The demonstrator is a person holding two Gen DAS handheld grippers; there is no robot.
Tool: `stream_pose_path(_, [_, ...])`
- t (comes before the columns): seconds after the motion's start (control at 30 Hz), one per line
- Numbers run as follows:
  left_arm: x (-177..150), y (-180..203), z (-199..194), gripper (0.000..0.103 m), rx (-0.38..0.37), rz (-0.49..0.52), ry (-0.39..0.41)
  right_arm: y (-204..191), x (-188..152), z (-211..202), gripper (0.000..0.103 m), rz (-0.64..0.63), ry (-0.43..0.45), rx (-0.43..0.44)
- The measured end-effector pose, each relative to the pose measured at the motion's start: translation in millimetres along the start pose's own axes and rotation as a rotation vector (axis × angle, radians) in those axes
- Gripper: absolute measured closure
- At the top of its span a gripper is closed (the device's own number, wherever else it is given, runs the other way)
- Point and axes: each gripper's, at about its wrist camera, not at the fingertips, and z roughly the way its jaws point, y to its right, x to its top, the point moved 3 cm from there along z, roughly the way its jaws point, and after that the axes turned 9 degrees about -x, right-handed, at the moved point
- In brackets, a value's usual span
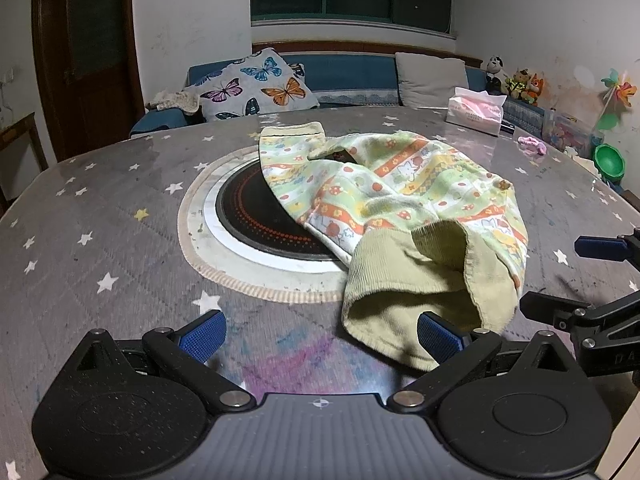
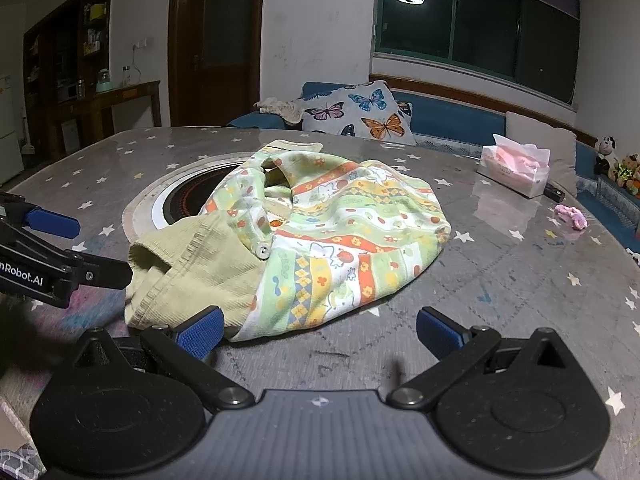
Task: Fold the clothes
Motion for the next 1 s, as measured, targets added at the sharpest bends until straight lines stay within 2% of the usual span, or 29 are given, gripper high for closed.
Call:
stream_pose_path(0.47, [37,-13,17,0.000,0.022,0.024,0.018,3,25,23,0.000,-0.021,-0.011,0.019])
stream_pose_path(0.73, [68,-27,35,0.002,0.028,0.030,0.040,12,53,46,0.000,0.003,-0.041,0.069])
stream_pose_path(0.83, [79,-35,44,0.007,0.027,0.021,0.038,15,67,56,0.005,0.001,-0.042,0.075])
stream_pose_path(1.0, [100,-52,64,0.027,0.029,-0.014,0.030,24,93,85,0.017,-0.004,-0.055,0.076])
